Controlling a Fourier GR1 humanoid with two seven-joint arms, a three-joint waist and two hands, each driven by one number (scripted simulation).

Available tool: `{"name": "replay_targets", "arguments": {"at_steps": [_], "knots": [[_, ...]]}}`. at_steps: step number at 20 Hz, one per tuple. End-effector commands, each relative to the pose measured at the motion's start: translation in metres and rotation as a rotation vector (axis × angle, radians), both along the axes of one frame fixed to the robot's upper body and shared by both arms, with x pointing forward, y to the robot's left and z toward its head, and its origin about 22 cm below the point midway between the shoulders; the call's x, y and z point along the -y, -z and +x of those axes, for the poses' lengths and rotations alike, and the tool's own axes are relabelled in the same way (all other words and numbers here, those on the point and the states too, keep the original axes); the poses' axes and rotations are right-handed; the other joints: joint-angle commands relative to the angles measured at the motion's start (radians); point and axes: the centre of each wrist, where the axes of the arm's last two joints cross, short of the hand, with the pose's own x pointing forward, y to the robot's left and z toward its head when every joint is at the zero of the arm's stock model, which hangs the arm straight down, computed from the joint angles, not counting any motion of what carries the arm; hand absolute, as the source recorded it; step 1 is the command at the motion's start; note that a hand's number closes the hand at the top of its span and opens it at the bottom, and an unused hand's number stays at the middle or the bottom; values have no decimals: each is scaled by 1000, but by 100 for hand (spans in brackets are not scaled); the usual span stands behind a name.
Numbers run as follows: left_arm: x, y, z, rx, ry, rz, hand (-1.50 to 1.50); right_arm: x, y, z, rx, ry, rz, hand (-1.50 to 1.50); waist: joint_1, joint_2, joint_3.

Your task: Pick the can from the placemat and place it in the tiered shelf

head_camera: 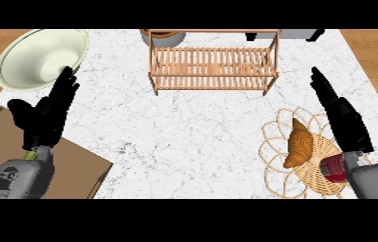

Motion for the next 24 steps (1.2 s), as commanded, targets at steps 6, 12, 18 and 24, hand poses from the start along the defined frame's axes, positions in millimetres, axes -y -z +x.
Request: {"name": "replay_targets", "arguments": {"at_steps": [6, 12, 18, 24], "knots": [[14, -21, 4, 141, -21, -5, 0, -56, -27, -11, 1, -874, 279, 150, 60, 9, 21], [19, -24, -7, 107, -37, -53, 0, 59, -21, -1, -41, -859, 512, -150, 14, 23, 18], [30, -2, -24, 94, -36, -79, 0, 130, -115, 6, -72, -1134, 271, -150, 10, 20, 17], [31, -18, -22, 105, -44, -61, 0, 98, -199, 0, -109, -1265, -169, -150, -4, 12, 20]]}}
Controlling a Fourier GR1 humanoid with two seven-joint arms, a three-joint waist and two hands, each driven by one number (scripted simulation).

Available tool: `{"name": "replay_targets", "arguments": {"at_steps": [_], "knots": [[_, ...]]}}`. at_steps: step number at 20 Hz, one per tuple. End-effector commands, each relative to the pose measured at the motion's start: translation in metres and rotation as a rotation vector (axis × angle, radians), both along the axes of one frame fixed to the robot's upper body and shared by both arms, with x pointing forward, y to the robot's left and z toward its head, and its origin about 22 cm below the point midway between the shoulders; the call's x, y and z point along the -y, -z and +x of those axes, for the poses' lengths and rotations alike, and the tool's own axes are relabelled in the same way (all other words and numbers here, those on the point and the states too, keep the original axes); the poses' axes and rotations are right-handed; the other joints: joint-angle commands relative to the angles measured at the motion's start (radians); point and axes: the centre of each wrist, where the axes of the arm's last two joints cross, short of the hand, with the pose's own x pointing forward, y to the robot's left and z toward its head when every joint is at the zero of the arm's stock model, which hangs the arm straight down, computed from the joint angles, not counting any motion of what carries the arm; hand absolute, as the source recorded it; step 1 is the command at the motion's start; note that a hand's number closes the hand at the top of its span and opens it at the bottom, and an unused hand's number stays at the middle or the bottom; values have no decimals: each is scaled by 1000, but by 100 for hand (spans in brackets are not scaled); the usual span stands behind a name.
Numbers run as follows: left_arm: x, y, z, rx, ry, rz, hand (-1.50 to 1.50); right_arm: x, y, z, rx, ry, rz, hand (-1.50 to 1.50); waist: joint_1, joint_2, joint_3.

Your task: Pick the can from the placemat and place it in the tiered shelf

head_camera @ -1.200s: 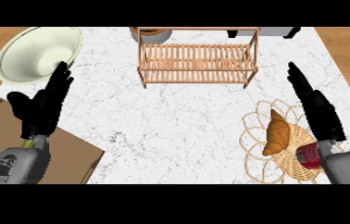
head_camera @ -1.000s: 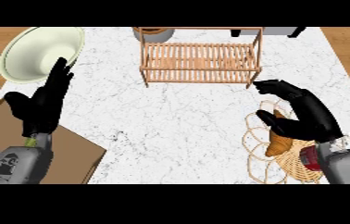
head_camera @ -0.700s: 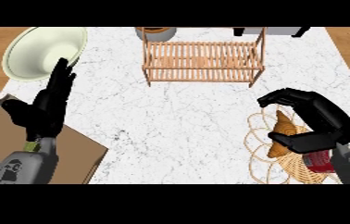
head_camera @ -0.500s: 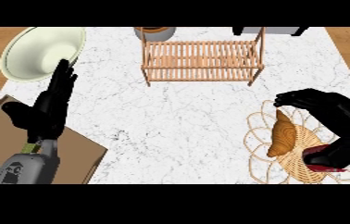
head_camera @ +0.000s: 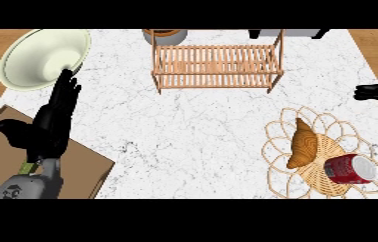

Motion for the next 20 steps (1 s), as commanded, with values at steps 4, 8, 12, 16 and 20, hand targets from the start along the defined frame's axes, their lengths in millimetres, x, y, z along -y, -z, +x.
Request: {"name": "replay_targets", "arguments": {"at_steps": [4, 8, 12, 16, 20], "knots": [[2, -6, -3, -3, -39, -6, 0, -49, -82, -29, 323, -243, -355, -150, -33, -10, 3], [-11, -10, -3, -5, -41, -5, 0, -62, -79, -49, 431, -223, -516, -150, -38, -2, 4], [1, -4, -17, 5, -28, 17, 0, -67, -38, -66, 463, -184, -575, -150, -26, 0, 1], [1, -2, -14, -5, -33, -8, 0, -65, -17, -76, 507, -205, -676, -150, -27, 2, 0], [-16, -9, -20, 0, -8, -3, 0, -59, 11, -78, 645, -153, -789, -150, -10, 4, -1]]}}
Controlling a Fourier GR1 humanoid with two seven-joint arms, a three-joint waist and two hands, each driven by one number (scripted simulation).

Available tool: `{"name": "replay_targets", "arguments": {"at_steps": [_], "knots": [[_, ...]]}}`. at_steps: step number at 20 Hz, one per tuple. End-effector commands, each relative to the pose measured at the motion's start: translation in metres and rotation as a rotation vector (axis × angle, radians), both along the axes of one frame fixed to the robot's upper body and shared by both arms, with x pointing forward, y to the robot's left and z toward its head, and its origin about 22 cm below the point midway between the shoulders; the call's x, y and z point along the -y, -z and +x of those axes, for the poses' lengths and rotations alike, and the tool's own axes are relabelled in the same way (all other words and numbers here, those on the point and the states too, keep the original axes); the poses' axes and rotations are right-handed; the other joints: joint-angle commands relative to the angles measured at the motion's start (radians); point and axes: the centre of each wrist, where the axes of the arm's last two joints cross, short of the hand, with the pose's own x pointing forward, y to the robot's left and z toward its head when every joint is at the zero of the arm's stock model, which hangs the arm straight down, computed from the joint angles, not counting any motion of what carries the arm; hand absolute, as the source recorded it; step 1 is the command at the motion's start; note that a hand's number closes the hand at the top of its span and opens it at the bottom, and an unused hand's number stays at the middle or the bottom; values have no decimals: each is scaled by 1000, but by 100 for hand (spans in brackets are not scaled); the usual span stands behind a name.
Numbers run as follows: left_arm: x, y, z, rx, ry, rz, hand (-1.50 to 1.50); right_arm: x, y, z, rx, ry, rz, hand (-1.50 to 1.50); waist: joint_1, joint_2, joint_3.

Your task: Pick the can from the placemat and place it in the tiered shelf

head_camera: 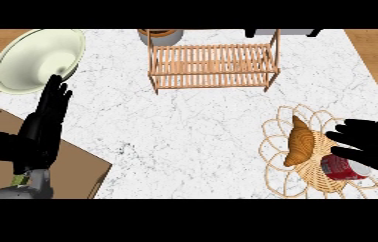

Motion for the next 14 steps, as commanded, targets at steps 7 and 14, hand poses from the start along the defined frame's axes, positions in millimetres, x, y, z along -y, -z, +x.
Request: {"name": "replay_targets", "arguments": {"at_steps": [7, 14], "knots": [[-4, -8, 8, 4, 0, 2, 0, 35, 64, -2, 64, -2, -181, -150, 7, 2, -3], [3, -3, -7, 14, 15, 6, 0, 63, 93, 25, 40, 24, -142, -150, 19, 3, -4]]}}
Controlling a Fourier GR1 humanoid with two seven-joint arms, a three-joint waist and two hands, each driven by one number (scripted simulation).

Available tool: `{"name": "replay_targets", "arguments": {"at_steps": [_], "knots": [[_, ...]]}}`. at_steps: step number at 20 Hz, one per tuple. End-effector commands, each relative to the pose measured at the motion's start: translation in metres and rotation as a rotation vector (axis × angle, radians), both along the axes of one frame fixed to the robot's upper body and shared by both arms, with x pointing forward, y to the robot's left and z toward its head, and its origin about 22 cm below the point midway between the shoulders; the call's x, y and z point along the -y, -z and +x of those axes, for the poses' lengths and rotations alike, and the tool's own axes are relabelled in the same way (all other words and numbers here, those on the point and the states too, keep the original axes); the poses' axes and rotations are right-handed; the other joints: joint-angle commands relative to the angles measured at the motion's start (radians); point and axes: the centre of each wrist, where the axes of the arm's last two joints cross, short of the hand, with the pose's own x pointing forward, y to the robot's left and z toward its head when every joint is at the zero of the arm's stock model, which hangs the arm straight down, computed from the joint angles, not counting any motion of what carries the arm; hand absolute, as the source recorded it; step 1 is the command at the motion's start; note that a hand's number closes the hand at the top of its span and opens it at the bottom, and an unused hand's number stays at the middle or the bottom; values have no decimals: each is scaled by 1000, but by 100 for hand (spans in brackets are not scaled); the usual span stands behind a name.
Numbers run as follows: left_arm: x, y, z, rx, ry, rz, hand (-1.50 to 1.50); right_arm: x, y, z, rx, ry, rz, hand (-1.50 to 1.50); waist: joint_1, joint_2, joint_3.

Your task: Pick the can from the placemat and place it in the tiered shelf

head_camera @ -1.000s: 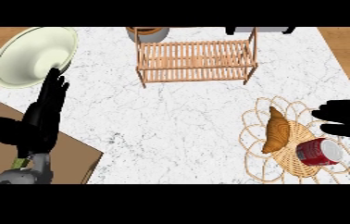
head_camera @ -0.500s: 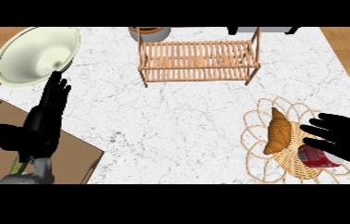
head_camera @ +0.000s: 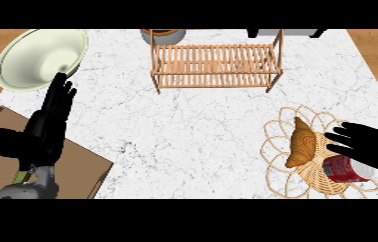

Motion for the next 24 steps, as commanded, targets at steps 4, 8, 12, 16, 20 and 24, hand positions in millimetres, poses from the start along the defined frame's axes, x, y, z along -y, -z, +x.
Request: {"name": "replay_targets", "arguments": {"at_steps": [4, 8, 12, 16, 20, 24], "knots": [[1, -26, 1, -4, 4, 12, 0, 5, 19, 7, -35, -17, -18, -150, 0, -1, 0], [5, 4, -9, 2, -5, 10, 0, 22, 33, 8, -30, -11, -21, -150, 0, -1, -1], [21, 17, 1, 12, 2, 6, 0, 13, 59, 30, -29, -29, 26, -150, 6, 2, 0], [-13, 4, 12, -6, -4, 15, 0, 25, 48, 34, -40, -33, 42, -150, 2, 1, -1], [-9, -6, 5, -11, 4, -6, 0, 10, 62, 22, -40, -56, 30, -150, -1, -1, -1], [4, 2, 2, -14, 10, -4, 0, 11, 90, 27, -57, -35, 13, -150, 1, 0, -1]]}}
